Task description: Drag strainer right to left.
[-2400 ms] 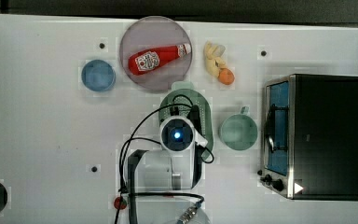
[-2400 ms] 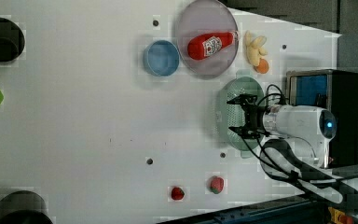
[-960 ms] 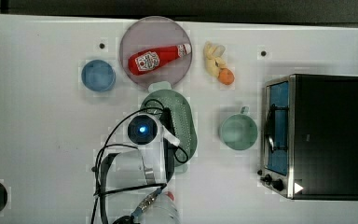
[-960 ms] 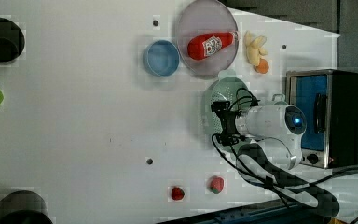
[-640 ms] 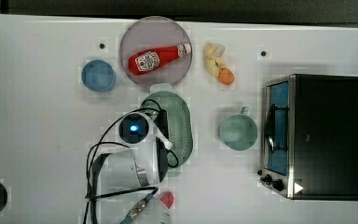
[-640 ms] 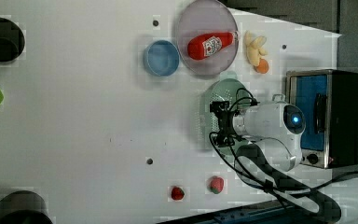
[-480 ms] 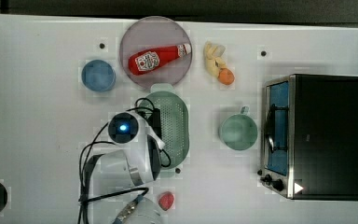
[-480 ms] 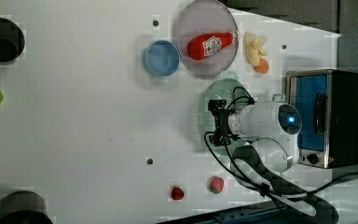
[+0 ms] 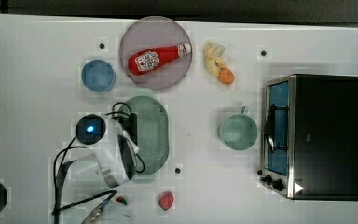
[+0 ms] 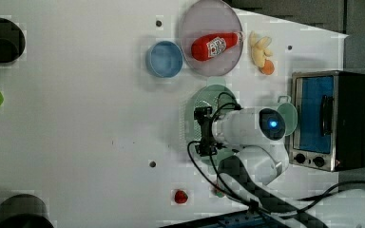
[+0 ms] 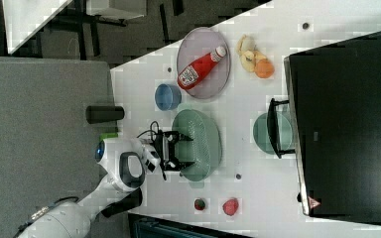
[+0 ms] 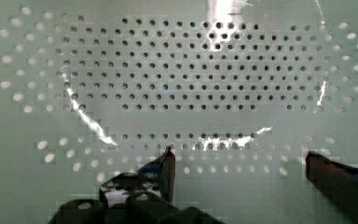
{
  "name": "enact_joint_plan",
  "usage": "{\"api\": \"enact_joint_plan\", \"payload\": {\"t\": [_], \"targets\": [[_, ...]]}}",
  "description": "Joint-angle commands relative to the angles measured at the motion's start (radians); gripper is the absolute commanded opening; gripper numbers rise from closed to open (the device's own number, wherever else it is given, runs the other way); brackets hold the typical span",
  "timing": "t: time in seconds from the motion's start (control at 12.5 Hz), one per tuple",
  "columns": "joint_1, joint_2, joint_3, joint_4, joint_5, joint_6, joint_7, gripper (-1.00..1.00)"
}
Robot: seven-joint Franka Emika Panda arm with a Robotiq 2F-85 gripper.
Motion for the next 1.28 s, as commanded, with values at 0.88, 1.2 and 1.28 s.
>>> {"api": "enact_joint_plan", "payload": {"t": [0.88, 1.2, 1.28], "targets": [[0.130, 0.080, 0.051, 0.202, 0.141, -0.022, 0.107, 1.00], [0.172, 0.120, 0.051, 0.266, 0.179, -0.023, 0.116, 1.00], [0.183, 0.130, 0.051, 0.283, 0.184, -0.022, 0.116, 1.00]]}}
